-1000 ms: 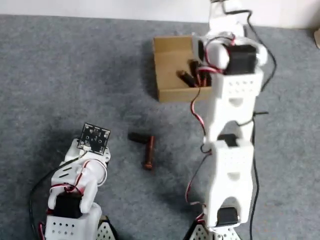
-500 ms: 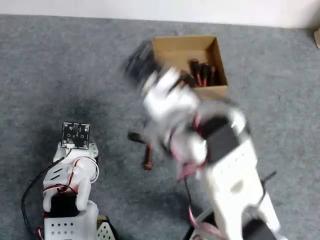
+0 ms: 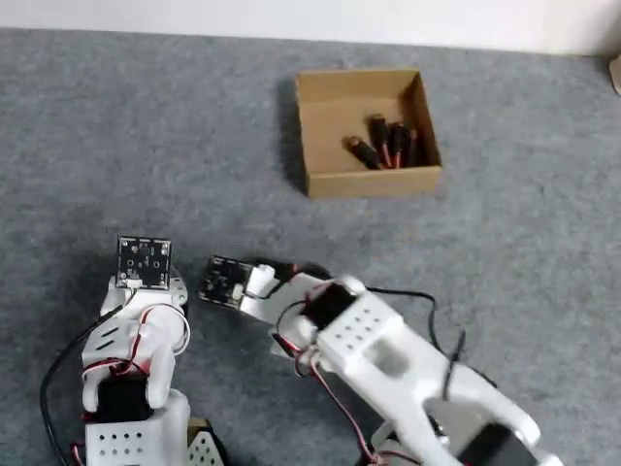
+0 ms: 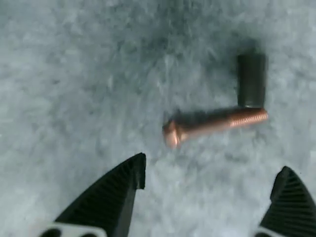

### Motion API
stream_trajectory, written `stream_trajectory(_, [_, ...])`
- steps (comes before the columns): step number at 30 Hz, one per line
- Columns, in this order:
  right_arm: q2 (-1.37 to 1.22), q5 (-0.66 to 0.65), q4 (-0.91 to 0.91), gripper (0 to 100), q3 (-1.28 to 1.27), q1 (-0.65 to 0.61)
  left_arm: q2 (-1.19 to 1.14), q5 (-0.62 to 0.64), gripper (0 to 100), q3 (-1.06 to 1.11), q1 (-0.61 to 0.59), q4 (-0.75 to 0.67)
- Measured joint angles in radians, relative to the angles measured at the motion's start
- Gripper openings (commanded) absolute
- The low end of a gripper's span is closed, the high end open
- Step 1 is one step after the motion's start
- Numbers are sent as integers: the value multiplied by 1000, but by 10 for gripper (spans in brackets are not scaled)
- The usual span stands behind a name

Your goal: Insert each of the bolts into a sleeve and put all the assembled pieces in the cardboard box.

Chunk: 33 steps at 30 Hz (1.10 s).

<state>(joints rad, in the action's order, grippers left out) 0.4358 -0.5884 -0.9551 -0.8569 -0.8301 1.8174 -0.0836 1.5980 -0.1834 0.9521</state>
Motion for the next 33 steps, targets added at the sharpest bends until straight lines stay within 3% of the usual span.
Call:
stream_trajectory(10, [-399, -46, 95, 365, 244, 3, 0, 5, 7, -26, -6, 0])
stream_trajectory(23, [-454, -46, 167, 365, 345, 0, 0, 2, 7, -28, -5, -3])
stream_trajectory(33, [-652, -49, 175, 364, 381, 32, 0, 2, 7, -28, -32, -3])
